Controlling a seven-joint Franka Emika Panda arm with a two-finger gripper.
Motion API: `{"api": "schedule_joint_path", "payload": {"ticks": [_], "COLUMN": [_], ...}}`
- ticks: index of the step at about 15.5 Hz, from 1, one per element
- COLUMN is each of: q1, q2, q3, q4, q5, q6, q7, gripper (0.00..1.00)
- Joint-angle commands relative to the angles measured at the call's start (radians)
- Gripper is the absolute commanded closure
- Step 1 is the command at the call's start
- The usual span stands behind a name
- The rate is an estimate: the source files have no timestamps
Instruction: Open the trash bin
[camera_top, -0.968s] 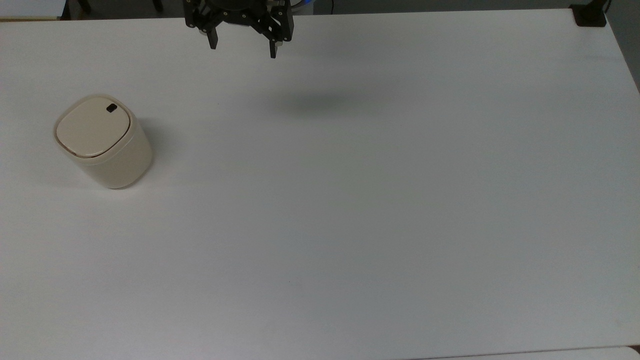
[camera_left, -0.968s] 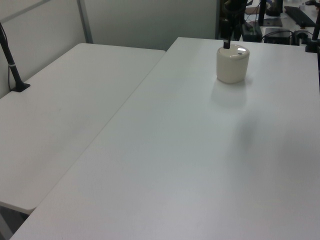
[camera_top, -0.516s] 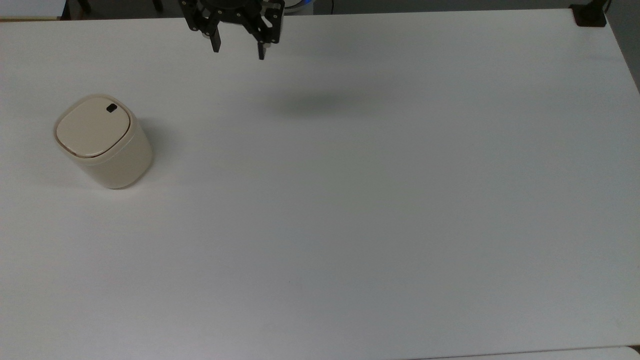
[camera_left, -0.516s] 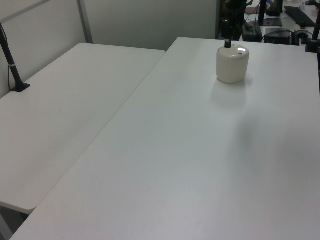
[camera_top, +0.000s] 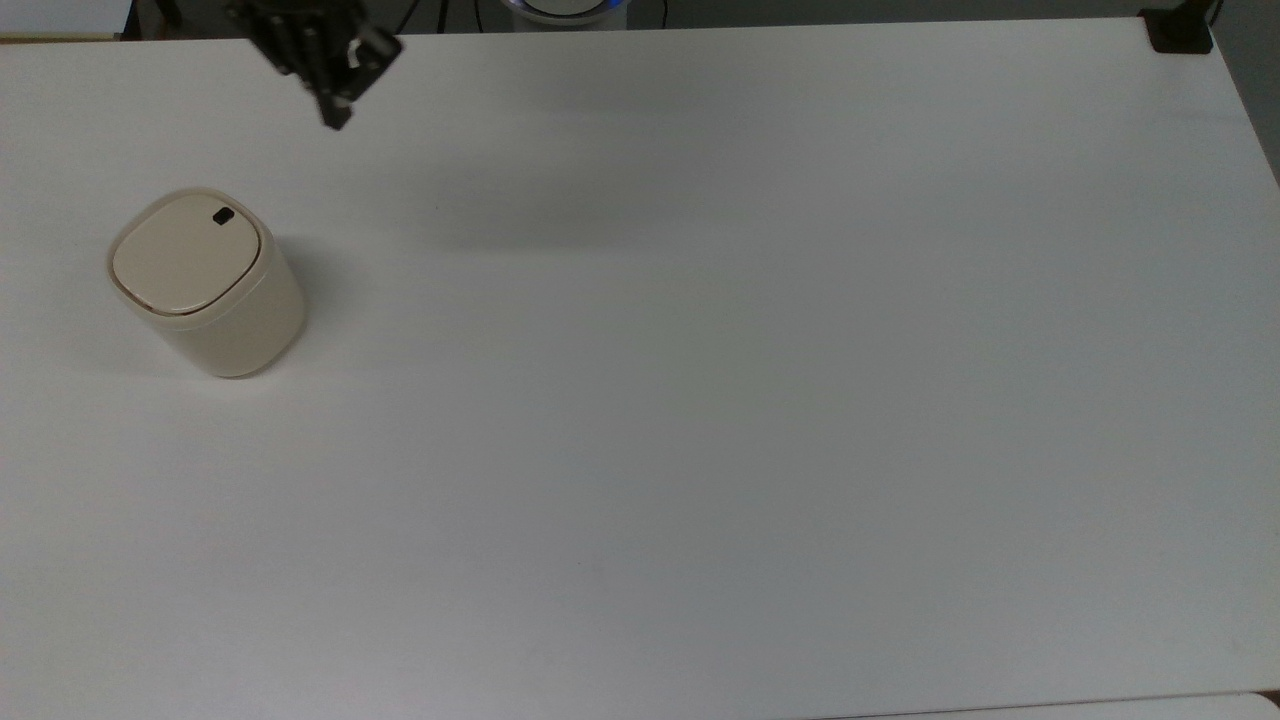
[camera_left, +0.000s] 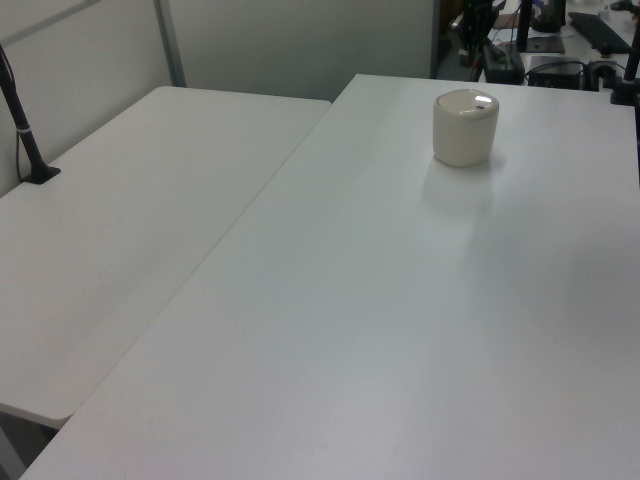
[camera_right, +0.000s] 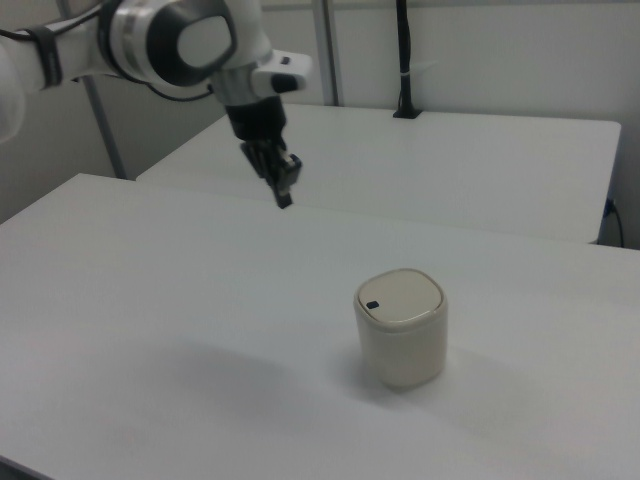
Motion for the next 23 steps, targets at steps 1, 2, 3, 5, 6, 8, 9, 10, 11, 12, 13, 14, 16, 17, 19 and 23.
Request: {"api": "schedule_joint_path", "payload": {"ticks": [1,2,3,5,6,8,9,10,11,12,13,14,16,17,19,23], "q1": [-0.044,-0.062,-0.079,-0.105,-0.120,-0.131,-0.137,-0.144,-0.144,-0.145,-0.145,-0.145,-0.145,-0.145,-0.147,-0.154], "q2": [0.066,0.085,0.108,0.150,0.168,0.193,0.201,0.208,0.217,0.221,0.225,0.231,0.237,0.242,0.247,0.245], "q3": [-0.031,-0.031,-0.031,-0.033,-0.031,-0.033,-0.033,-0.033,-0.033,-0.033,-0.033,-0.034,-0.036,-0.036,-0.036,-0.038], "q4": [-0.001,-0.004,-0.012,-0.018,-0.023,-0.035,-0.046,-0.055,-0.057,-0.057,-0.058,-0.064,-0.072,-0.075,-0.083,-0.153], "q5": [0.017,0.017,0.017,0.014,0.014,0.010,0.007,0.007,0.007,0.005,0.005,0.005,0.007,0.007,0.007,0.010], "q6": [0.072,0.098,0.115,0.156,0.174,0.211,0.227,0.245,0.254,0.256,0.256,0.256,0.257,0.259,0.274,0.380], "q7": [0.032,0.032,0.027,0.023,0.023,0.021,0.021,0.021,0.021,0.021,0.019,0.019,0.016,0.016,0.016,0.021], "gripper": [1.00,1.00,1.00,1.00,1.00,1.00,1.00,1.00,1.00,1.00,1.00,1.00,1.00,1.00,1.00,1.00]}}
